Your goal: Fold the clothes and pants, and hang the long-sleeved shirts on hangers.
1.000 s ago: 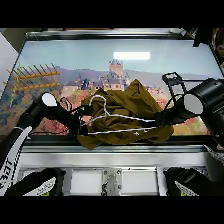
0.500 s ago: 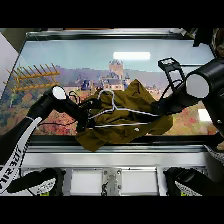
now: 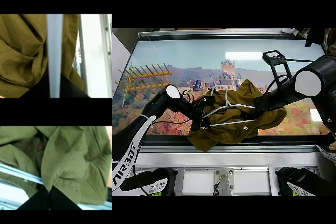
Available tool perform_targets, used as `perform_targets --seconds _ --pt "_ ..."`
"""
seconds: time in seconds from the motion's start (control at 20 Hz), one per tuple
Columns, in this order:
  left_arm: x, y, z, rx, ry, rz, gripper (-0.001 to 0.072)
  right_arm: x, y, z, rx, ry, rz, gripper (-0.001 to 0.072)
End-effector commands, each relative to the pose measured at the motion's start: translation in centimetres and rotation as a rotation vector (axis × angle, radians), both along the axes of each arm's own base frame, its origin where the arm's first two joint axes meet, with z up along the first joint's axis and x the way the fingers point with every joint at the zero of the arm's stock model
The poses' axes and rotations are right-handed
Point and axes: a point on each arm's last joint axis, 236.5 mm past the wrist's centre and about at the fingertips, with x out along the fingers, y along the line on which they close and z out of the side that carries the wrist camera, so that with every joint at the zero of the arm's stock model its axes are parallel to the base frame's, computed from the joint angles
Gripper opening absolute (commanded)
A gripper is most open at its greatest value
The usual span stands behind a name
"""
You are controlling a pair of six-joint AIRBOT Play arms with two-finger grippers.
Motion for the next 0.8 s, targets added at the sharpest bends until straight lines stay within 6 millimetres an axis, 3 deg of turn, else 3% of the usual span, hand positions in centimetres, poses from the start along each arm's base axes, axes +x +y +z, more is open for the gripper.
perform_targets --seconds 0.0,0.2,0.4,0.75 --pt "0.1 -0.1 -0.2 0.002 0.007 0.017 0.0013 0.1 4.3 0.8 0.097 -0.045 0.046 0.0015" --pt "0.1 -0.1 -0.2 0.006 0.013 0.03 0.0012 -0.6 10.0 1.7 0.232 -0.082 0.108 0.0015" --pt "0.1 -0.1 -0.2 0.006 0.013 0.03 0.0013 -0.8 13.6 1.6 0.301 -0.095 0.154 0.0014" --pt "0.0 0.0 -0.2 0.007 0.019 0.025 0.0013 -0.9 14.6 0.7 0.303 -0.073 0.166 0.0041"
